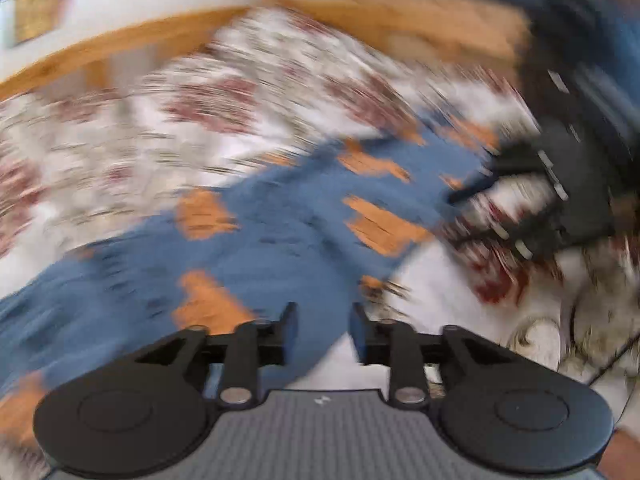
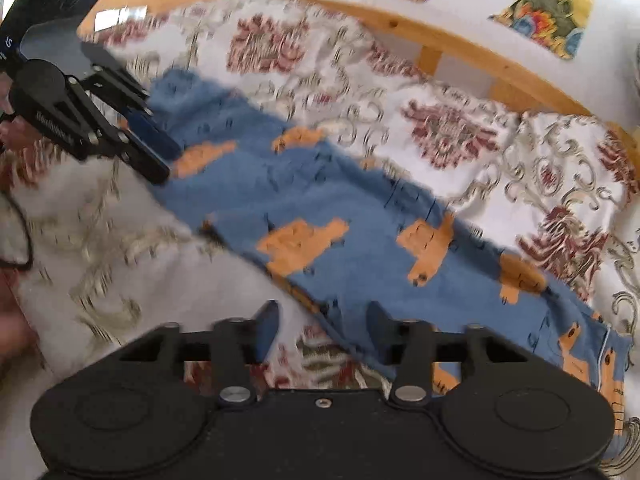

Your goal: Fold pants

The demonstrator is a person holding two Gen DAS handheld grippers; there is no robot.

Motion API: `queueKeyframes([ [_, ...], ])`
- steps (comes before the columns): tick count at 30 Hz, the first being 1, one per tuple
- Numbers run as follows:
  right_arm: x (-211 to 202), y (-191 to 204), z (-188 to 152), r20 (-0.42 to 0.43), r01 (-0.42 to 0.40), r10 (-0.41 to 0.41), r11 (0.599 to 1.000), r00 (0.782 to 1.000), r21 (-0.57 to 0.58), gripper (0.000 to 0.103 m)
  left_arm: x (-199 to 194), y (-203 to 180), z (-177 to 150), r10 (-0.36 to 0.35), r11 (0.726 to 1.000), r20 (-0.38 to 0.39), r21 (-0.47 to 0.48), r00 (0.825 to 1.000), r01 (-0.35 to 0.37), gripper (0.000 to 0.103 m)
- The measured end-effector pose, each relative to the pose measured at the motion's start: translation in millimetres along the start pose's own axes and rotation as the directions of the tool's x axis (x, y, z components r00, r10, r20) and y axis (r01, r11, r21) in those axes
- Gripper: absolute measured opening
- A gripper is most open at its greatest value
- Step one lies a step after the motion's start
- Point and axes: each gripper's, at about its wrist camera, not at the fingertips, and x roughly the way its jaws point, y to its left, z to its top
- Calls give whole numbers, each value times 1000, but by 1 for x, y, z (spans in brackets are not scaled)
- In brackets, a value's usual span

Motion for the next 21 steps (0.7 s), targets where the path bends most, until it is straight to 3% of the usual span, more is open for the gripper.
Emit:
queueKeyframes([
  [2, -5, 3, 9, 37, 3, -4, 1000, 999, 19, 60, -26, 19, -4, 132, 989, 39, -73, 991, -129, 50],
  [4, -2, 7, 21, 72, -11, 8, 999, 997, 52, 74, -44, 40, -7, 291, 948, 28, -147, 956, -284, 55],
  [6, 9, 13, 38, 102, -47, 39, 995, 994, 85, 75, -55, 66, -11, 387, 897, -12, -225, 922, -379, 59],
  [8, 24, 21, 55, 122, -92, 78, 990, 989, 111, 77, -56, 89, -9, 397, 876, -56, -276, 916, -396, 59],
  [12, 57, 43, 88, 148, -188, 167, 973, 975, 137, 77, -38, 137, 0, 316, 861, -126, -378, 940, -340, 57],
  [15, 80, 58, 109, 151, -262, 237, 949, 960, 174, 77, -21, 171, 6, 287, 807, -192, -480, 938, -345, 53],
  [18, 102, 76, 124, 134, -313, 291, 930, 947, 195, 75, -15, 189, 7, 285, 759, -213, -546, 935, -356, 36],
  [21, 126, 98, 127, 52, -290, 285, 941, 957, 177, 68, -5, 191, 9, 334, 761, -258, -493, 907, -421, 19],
])
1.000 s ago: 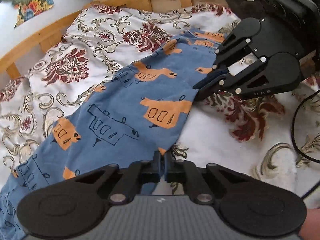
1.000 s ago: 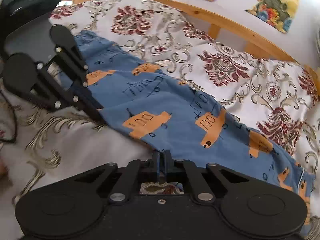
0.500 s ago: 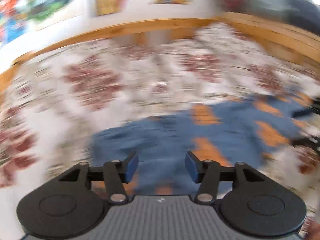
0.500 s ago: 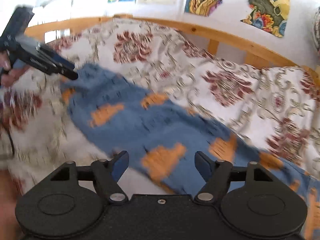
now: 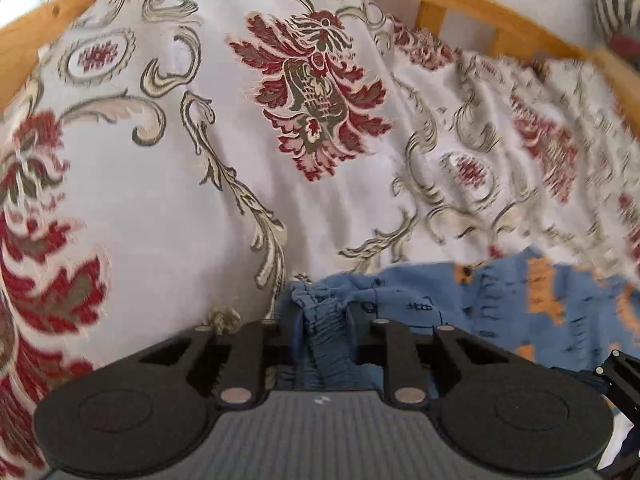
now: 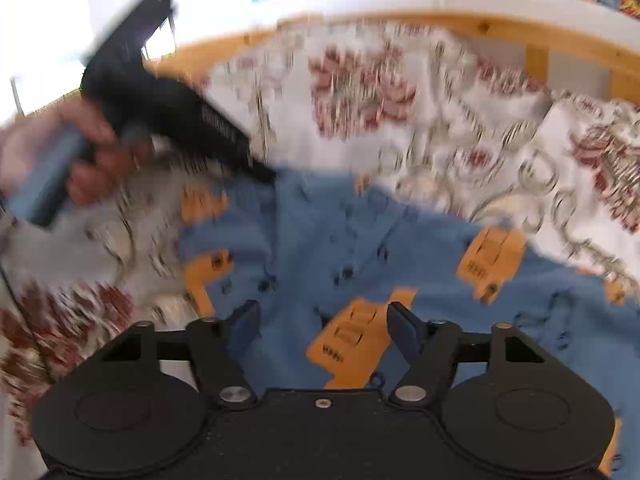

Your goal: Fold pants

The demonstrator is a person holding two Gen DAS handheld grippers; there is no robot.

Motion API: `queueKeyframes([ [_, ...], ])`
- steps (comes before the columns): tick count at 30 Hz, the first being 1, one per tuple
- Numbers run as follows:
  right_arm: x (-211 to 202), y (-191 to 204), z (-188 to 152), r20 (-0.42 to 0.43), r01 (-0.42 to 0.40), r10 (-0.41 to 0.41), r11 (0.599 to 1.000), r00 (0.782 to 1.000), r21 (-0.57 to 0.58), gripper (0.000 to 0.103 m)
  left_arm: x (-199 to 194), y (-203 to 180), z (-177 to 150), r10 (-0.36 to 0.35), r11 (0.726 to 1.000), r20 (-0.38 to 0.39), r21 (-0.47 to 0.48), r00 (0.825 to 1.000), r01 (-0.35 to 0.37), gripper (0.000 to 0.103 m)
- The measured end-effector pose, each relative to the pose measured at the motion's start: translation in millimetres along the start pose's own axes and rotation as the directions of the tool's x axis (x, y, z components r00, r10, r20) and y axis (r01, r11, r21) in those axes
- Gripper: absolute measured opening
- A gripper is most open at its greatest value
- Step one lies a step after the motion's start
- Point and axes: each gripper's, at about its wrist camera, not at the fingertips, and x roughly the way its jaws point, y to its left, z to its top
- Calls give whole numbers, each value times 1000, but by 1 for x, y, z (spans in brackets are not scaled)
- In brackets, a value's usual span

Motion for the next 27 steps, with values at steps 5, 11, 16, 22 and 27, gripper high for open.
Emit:
queueKeyframes([
  [5, 5, 8, -5, 15, 15, -15, 1000, 1000, 5, 68, -20, -31, -4, 180, 951, 139, 228, 974, -208, 7],
  [11, 14, 3, -6, 6, 37, -38, 999, 999, 32, 74, -11, -35, -10, 161, 907, 191, 358, 968, -221, 24],
  [16, -3, -1, -7, 53, 54, -56, 997, 997, 56, 77, -46, 1, -28, 33, 986, 222, 151, 975, -68, 64],
  [22, 0, -6, -10, 30, 83, -85, 993, 996, 87, 77, -41, -12, -60, 81, 954, 159, 275, 984, -123, 41],
  [27, 3, -3, -15, -13, 192, -192, 981, 981, 1, 77, -28, -44, -71, 226, 837, 176, 467, 958, -283, 28],
])
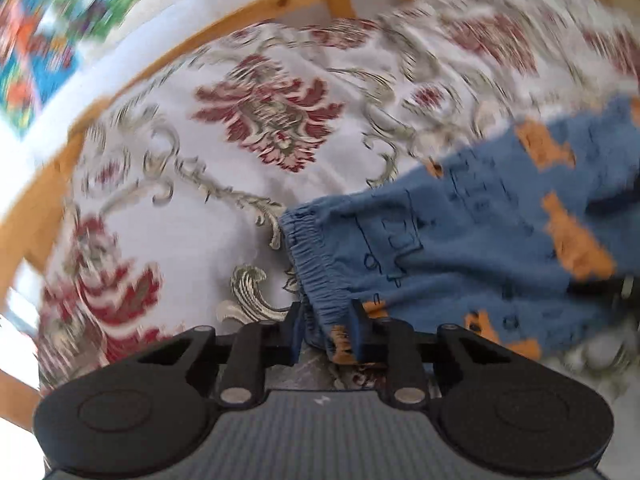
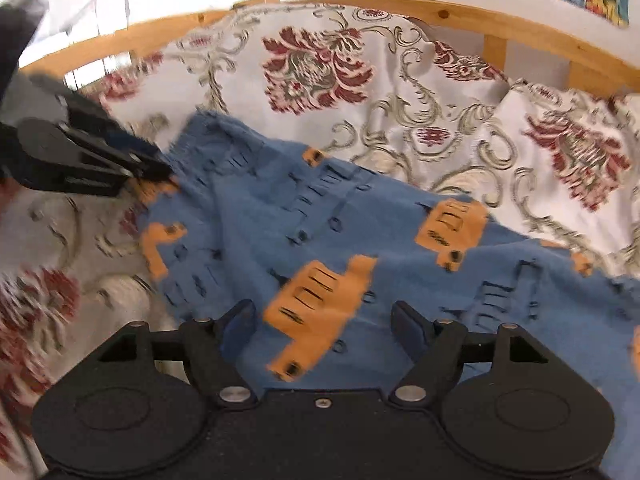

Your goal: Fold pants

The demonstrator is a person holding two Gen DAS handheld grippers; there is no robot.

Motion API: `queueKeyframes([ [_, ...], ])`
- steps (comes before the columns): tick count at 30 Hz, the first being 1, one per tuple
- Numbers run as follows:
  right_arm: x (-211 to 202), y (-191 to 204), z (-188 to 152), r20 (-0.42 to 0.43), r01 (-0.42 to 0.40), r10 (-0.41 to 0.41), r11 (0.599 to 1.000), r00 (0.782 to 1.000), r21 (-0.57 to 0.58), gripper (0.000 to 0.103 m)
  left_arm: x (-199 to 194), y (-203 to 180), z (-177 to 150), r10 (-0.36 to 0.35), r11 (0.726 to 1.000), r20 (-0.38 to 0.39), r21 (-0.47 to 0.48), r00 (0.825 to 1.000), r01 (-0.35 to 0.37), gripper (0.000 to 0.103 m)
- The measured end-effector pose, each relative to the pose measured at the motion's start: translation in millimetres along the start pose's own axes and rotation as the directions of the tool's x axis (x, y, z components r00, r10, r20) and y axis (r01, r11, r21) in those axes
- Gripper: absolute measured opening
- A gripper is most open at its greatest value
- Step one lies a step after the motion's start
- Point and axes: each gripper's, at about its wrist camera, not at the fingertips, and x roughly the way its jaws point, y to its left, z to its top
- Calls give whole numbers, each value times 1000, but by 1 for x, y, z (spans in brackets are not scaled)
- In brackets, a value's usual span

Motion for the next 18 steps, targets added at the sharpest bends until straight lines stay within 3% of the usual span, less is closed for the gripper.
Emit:
queueKeyframes([
  [3, 0, -6, -4, -5, 8, -8, 1000, 1000, -4, 78, 3, -10, -4, 38, 995, -9, 87, 999, -37, 30],
  [7, -25, -17, -9, 13, 33, -33, 999, 999, 3, 82, -7, -8, 2, 64, 997, -13, 41, 998, -64, 42],
  [9, -46, -32, -18, 26, 53, -54, 998, 998, 25, 88, -19, -12, 7, 106, 993, 17, 45, 994, -106, 49],
  [11, -68, -54, -33, 24, 101, -103, 993, 994, 69, 88, -32, -20, 15, 97, 993, 59, 61, 993, -101, 56],
  [15, -108, -110, -67, -19, 216, -217, 952, 976, 215, 91, -46, -49, 41, -13, 999, 128, 53, 992, 6, 69],
  [18, -137, -154, -95, -35, 276, -282, 900, 959, 336, 95, -48, -80, 69, -170, 985, 185, 23, 968, 168, 83],
])
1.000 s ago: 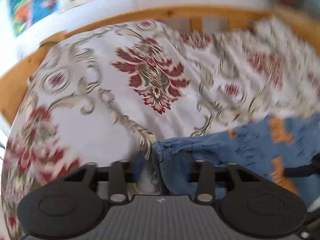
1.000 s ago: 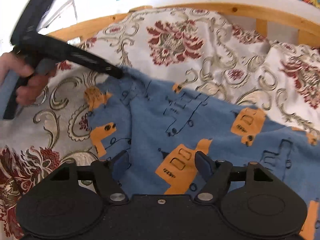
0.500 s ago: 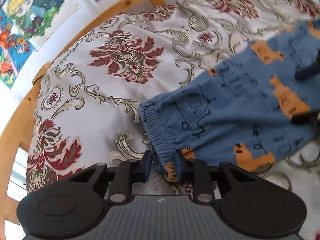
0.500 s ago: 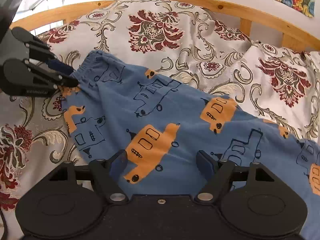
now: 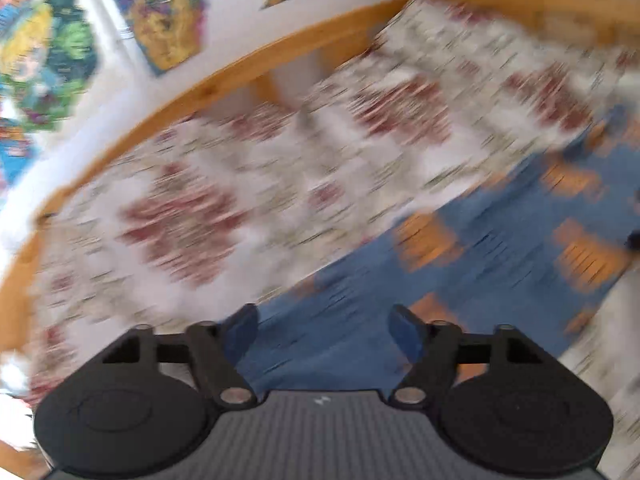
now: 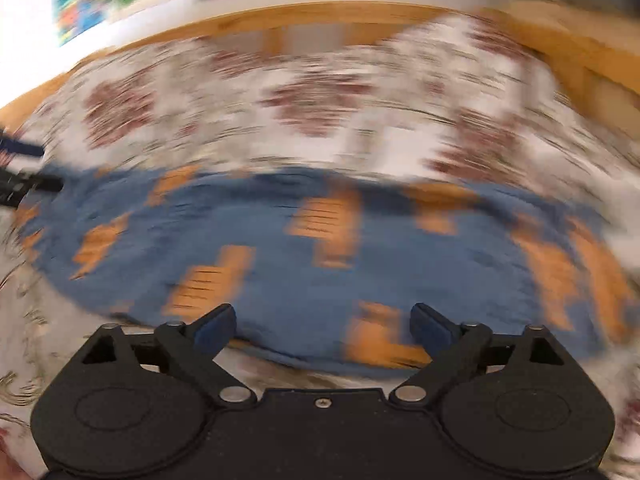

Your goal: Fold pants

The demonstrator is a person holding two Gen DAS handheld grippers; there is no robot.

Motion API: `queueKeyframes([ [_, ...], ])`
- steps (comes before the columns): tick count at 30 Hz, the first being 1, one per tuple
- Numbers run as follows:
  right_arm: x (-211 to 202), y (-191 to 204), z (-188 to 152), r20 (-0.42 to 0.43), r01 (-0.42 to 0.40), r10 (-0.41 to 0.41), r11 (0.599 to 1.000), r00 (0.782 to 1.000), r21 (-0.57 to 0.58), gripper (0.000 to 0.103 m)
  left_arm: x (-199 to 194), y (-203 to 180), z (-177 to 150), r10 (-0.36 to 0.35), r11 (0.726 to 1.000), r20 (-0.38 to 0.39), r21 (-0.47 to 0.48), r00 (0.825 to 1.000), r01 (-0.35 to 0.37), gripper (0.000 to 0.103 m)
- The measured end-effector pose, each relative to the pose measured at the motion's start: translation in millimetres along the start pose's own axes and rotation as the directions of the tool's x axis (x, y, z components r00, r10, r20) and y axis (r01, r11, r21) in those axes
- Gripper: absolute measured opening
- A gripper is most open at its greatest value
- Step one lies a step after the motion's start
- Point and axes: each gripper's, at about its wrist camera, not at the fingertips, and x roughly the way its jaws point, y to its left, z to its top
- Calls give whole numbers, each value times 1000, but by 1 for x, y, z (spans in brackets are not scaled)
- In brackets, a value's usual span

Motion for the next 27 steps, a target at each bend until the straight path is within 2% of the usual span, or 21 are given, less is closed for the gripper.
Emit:
queueKeyframes([
  [2, -9, -35, -5, 10, 42, -43, 996, 999, 72, 96, 11, -26, 25, -145, 989, 33, -17, 989, 146, 83],
  [5, -24, -75, -9, 39, 126, -138, 965, 990, 228, 96, 31, -74, 66, -319, 947, 67, 56, 946, 315, 83],
  [8, -36, -101, -19, 58, 149, -186, 908, 981, 392, 96, 47, -127, 109, -428, 893, 62, 183, 902, 411, 83],
  [11, -40, -114, -32, 56, 166, -221, 857, 974, 488, 96, 59, -173, 155, -512, 838, 41, 243, 858, 489, 83],
  [14, -42, -119, -40, 76, 146, -219, 834, 973, 531, 98, 67, -212, 194, -572, 794, 13, 258, 820, 550, 84],
  [18, -41, -126, -45, 109, 98, -194, 814, 975, 573, 102, 87, -263, 231, -619, 736, -68, 300, 783, 608, 91],
  [22, -39, -132, -39, 130, 55, -168, 792, 977, 608, 102, 108, -302, 244, -631, 674, -164, 367, 758, 641, 93],
  [24, -39, -134, -37, 137, 39, -156, 786, 978, 617, 102, 119, -315, 246, -640, 645, -207, 378, 740, 664, 96],
  [27, -40, -137, -37, 146, 21, -143, 779, 979, 627, 102, 133, -327, 247, -640, 620, -253, 386, 725, 683, 96],
])
